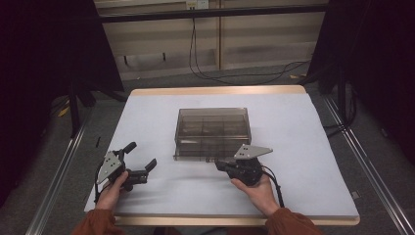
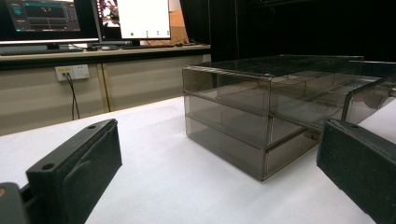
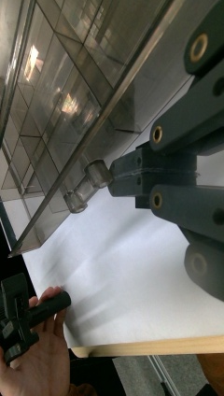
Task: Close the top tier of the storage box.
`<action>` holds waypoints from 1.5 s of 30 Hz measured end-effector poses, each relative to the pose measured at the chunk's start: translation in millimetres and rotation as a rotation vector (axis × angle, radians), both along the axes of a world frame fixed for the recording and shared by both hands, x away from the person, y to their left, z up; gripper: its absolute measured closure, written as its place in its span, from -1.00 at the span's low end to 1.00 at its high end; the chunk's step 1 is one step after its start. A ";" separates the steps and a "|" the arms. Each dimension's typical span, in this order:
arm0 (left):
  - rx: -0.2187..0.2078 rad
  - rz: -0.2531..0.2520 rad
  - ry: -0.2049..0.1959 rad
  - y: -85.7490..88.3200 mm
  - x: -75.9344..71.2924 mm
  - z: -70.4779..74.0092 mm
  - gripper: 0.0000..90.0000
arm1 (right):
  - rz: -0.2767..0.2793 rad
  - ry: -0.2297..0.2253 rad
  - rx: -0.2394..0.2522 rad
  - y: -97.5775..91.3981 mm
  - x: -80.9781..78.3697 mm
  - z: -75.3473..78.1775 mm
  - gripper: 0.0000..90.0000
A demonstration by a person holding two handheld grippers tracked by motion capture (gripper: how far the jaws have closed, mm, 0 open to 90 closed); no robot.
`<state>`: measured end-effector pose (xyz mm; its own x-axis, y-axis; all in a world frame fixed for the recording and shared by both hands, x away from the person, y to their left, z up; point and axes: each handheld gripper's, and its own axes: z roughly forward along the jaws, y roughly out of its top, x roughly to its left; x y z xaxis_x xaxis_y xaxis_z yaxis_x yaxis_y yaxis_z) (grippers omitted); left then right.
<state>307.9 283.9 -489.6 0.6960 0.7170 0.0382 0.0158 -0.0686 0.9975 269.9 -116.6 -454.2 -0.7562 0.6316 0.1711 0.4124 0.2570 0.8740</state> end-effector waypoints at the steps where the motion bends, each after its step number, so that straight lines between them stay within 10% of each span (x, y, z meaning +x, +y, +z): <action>1: 0.001 0.000 0.000 0.0 0.0 0.0 -1.00 | -0.004 0.001 0.002 0.2 0.1 0.0 1.00; 45: -0.008 -0.001 0.002 -0.2 -0.1 -0.1 -1.00 | -0.031 -0.008 -0.005 -2.1 9.3 0.6 1.00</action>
